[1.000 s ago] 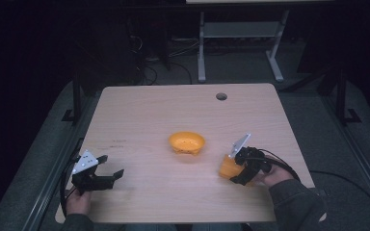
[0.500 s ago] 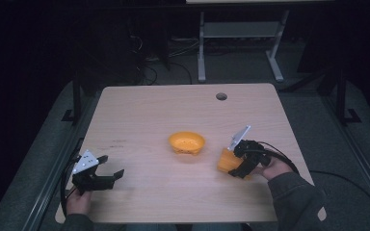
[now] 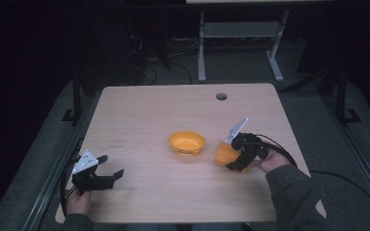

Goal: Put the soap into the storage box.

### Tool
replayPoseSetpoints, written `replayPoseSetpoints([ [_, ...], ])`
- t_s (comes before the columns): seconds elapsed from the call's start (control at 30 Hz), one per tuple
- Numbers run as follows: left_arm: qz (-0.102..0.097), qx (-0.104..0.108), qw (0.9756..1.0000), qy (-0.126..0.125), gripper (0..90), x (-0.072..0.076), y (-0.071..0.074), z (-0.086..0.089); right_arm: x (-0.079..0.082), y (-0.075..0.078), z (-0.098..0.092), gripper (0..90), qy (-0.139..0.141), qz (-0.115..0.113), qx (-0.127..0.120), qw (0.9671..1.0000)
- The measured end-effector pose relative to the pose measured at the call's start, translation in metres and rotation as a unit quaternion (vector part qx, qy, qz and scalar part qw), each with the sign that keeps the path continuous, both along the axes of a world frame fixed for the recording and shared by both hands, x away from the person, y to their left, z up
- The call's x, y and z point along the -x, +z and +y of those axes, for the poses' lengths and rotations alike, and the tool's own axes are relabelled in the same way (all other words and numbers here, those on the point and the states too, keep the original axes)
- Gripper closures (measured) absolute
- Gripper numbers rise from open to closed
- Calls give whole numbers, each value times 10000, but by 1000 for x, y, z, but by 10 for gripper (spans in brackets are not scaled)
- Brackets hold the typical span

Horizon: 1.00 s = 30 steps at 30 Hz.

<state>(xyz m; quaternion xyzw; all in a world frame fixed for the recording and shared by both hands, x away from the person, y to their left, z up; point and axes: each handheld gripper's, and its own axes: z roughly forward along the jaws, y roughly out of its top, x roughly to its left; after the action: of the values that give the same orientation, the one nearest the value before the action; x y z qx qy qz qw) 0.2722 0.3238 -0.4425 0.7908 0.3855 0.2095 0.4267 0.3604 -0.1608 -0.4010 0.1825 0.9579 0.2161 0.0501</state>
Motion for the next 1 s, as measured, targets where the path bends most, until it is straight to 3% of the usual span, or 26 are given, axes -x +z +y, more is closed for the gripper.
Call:
replayPoseSetpoints([
  [0.43,-14,22,10000,-24,143,0,0,-1,-17,17,14,205,138,-129,-41,9998],
  [1.0,-25,41,10000,-25,143,1,1,0,-33,26,29,205,254,-179,-96,9995],
])
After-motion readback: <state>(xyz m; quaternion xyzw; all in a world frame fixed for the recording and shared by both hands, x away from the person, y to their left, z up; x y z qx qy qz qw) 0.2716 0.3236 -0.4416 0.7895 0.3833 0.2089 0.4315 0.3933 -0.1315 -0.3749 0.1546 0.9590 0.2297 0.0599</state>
